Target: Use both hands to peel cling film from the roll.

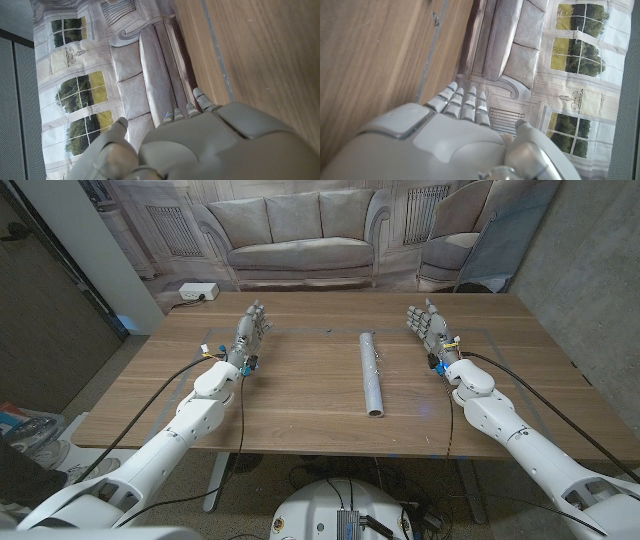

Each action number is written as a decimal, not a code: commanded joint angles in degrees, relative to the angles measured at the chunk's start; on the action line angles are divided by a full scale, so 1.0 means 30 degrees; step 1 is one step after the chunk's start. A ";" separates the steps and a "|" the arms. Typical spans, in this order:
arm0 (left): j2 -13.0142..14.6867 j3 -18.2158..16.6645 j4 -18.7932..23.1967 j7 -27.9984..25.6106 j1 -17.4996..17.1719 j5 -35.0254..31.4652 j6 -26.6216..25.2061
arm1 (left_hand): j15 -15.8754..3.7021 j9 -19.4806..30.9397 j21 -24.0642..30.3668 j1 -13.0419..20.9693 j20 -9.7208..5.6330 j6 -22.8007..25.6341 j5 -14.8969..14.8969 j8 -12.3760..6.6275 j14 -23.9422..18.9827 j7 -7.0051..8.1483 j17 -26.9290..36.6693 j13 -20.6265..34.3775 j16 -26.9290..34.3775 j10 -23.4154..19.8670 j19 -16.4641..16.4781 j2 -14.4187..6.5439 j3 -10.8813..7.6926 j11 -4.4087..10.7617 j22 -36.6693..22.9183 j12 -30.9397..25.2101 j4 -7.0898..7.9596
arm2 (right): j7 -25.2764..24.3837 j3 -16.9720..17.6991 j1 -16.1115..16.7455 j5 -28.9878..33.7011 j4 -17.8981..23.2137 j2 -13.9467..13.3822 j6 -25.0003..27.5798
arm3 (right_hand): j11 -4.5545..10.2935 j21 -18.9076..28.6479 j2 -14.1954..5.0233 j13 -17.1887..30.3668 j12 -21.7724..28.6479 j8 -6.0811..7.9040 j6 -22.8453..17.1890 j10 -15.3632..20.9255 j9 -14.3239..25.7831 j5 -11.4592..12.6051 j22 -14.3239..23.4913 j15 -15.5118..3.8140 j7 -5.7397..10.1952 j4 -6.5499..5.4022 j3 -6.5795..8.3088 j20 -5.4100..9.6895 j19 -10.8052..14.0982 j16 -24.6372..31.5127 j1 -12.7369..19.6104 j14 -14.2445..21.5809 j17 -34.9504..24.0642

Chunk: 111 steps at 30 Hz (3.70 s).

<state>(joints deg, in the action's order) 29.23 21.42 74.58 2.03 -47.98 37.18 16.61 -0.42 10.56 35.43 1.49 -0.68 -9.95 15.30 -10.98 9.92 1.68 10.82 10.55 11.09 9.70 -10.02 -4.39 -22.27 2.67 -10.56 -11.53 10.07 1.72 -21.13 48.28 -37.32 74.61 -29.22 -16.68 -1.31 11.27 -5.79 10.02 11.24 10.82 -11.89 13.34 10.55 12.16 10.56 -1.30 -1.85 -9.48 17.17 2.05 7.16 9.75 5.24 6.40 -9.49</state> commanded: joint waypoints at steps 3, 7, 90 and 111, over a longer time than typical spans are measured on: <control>0.0934 0.0615 0.2002 -0.1682 -0.0088 -0.1769 -0.1643 | 0.0692 0.0099 0.0147 0.1769 0.1728 -0.1746 -0.0173 -0.0412 0.0704 0.0784 -0.0077 0.0121 0.0335 0.0761 -0.0375 0.0064 -0.0108 -0.0332 0.0090 -0.0526 -0.1553 | 0.0074 0.0090 0.0120 -0.0191 0.0008 0.0031 -0.0076 | -0.0064 0.0159 -0.1131 0.0072 0.0161 0.0073 -0.0135 0.0246 0.0053 0.0083 0.0091 0.0231 -0.0070 0.0061 0.0124 0.0502 0.0161 0.0137 0.0030 0.0217 -0.0061; 0.1640 0.0868 0.3460 -0.2620 -0.0127 -0.2600 -0.3168 | 0.0843 0.0120 0.0192 0.2947 0.2108 -0.1162 -0.0450 -0.0527 -0.0171 0.0676 -0.0104 0.0131 0.0404 -0.0061 0.0595 0.0444 -0.0306 -0.0486 0.0109 -0.0695 -0.2423 | 0.0192 0.0074 0.0084 -0.0214 -0.0080 0.0060 -0.0138 | -0.0150 0.0177 -0.1091 0.0072 0.0173 0.0064 -0.0117 0.0286 0.0054 0.0081 0.0089 0.0333 -0.0109 0.0078 0.0130 0.0407 0.0197 0.0159 0.0010 0.0294 -0.0061; 0.3800 0.8099 1.5325 -0.0685 1.0422 -0.4987 -2.9012 | 0.0900 0.0341 0.0421 0.6888 0.4081 0.5471 -0.1398 -0.1849 -0.8186 -0.0728 0.0587 0.0488 0.1726 -0.6794 0.8026 0.3006 0.0269 -0.1504 0.0079 -0.1828 -0.5250 | 0.4891 0.0611 0.0026 -0.1883 -0.2711 0.0827 -0.3842 | -0.0225 0.0209 -0.0958 0.0081 0.0242 0.0125 -0.0444 0.0789 0.0059 0.0060 0.0072 0.0453 -0.0108 0.0344 0.0523 0.0308 0.0270 0.0130 0.0042 0.0669 -0.0039; 0.1636 1.0745 1.2251 -0.0219 1.4842 -0.2032 -3.2197 | 0.1163 0.0365 0.0605 0.6703 0.4152 0.5886 -0.1402 -0.1786 -0.9205 -0.1154 0.0559 0.0496 0.1866 -0.7492 0.9502 0.3257 0.0569 -0.1964 0.0101 -0.1949 -0.5161 | 0.6763 0.0817 -0.0526 -0.2562 -0.4177 0.1262 -0.4666 | -0.0170 0.0209 -0.0935 0.0081 0.0236 0.0128 -0.0511 0.0842 0.0060 0.0047 0.0071 0.0464 -0.0097 0.0369 0.0594 0.0272 0.0272 0.0129 0.0044 0.0725 -0.0038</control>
<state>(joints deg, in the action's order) 37.52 48.26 117.27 -0.06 -12.12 26.18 -74.90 3.10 11.33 36.93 21.90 11.77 7.08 11.30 -16.53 -17.18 -1.44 12.40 11.86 16.19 -12.25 17.76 5.35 -20.87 -3.06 -10.13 -17.02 -5.29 19.00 -19.11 47.64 -43.84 64.60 -26.13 -29.39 -1.92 11.66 -5.78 10.01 11.67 10.82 -12.69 15.17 10.52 12.19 10.53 0.31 -2.04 -8.37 18.59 2.33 7.44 9.96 5.24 7.99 -9.46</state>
